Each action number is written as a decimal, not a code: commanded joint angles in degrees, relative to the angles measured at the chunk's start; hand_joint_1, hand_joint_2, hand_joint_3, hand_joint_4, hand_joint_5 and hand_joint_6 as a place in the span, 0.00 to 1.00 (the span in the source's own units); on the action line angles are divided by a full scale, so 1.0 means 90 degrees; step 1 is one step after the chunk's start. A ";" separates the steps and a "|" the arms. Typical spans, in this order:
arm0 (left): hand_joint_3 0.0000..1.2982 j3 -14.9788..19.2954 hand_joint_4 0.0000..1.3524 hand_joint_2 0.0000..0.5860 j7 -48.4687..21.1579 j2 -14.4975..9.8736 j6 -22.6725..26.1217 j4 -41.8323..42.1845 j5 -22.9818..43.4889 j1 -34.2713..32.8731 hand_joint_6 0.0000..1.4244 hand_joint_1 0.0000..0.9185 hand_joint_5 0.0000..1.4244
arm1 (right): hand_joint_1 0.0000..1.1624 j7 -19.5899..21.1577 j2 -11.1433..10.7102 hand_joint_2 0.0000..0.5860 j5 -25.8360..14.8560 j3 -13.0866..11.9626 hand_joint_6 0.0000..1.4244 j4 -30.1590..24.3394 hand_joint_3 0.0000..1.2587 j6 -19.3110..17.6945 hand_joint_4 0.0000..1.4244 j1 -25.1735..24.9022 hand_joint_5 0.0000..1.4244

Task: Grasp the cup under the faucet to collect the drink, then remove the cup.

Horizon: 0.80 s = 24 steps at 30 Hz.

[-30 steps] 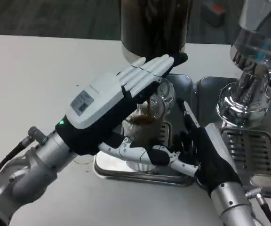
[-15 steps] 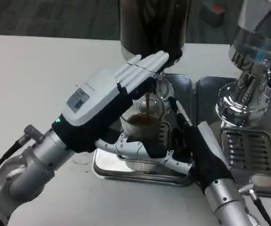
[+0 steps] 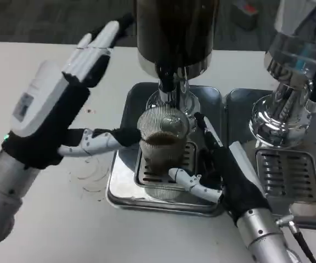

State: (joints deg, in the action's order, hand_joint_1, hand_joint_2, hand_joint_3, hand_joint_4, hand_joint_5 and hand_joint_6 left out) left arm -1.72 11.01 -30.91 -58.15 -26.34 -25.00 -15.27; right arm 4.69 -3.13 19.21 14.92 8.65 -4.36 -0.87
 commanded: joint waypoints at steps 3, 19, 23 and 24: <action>0.00 0.0456 0.00 0.19 0.0049 -0.0119 0.0181 -0.0197 0.0212 0.0622 0.02 0.00 0.06 | 0.61 0.0003 0.0035 0.43 -0.0063 -0.0007 0.00 0.0095 0.00 -0.0202 0.00 -0.0076 0.00; 0.00 0.0879 0.00 0.23 0.0727 -0.0195 0.0719 -0.1661 0.0150 0.1263 0.02 0.00 0.08 | 0.61 -0.0172 0.0079 0.41 -0.0164 -0.0003 0.00 0.0397 0.00 -0.0267 0.00 -0.0398 0.00; 0.00 0.0742 0.00 0.23 0.0745 -0.0175 0.0800 -0.1913 0.0076 0.1227 0.02 0.00 0.08 | 0.61 -0.0171 0.0102 0.40 -0.0150 0.0002 0.00 0.0415 0.00 -0.0257 0.00 -0.0443 0.00; 0.00 0.0692 0.00 0.23 0.0741 -0.0166 0.0813 -0.1976 0.0046 0.1227 0.02 0.00 0.08 | 0.61 -0.0175 0.0108 0.40 -0.0158 -0.0004 0.00 0.0439 0.00 -0.0253 0.00 -0.0462 0.00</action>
State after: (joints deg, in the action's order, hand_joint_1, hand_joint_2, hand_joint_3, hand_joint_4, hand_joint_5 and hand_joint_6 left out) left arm 5.58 16.96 -32.73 -51.39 -42.62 -24.20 -4.35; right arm 3.32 -2.52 18.42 14.92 11.66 -5.57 -4.03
